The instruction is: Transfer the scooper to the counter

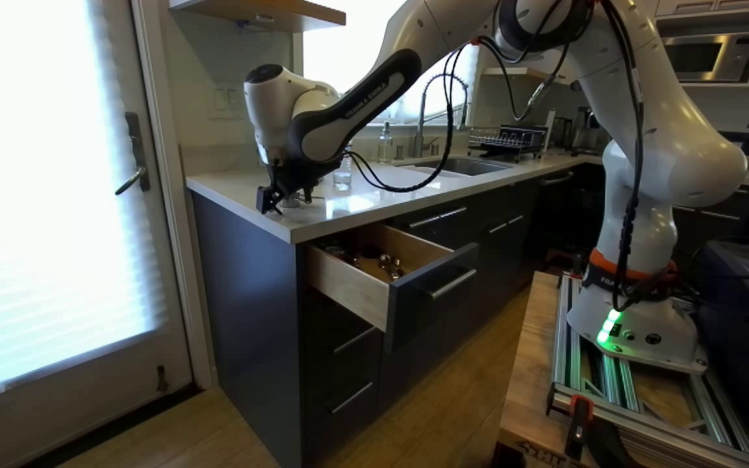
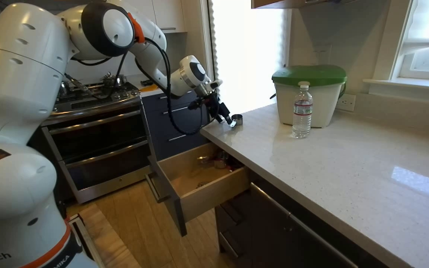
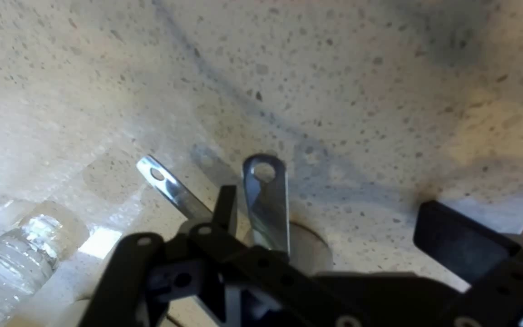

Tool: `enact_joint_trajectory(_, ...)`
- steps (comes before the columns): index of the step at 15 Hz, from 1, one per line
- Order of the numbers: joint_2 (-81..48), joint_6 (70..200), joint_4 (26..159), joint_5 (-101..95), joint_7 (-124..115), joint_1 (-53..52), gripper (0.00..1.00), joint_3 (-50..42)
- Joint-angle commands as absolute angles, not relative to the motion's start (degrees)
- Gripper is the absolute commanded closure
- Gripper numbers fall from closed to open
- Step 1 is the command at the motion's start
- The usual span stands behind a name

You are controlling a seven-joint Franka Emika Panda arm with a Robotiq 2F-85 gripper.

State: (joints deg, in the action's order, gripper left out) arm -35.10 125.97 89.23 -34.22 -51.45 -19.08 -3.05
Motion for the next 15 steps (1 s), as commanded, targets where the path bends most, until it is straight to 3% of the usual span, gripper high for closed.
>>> enact_joint_trajectory(1,-29.7,124.7,92.6,-33.2,-47.9,-16.0,0.0,-4.7)
enact_joint_trajectory(9,-23.4,118.9,93.1,-27.9,-37.0,-9.5,0.0,-4.5)
enact_joint_trajectory(15,-20.9,105.7,93.1,-16.4,-25.3,-7.9,0.0,-2.3)
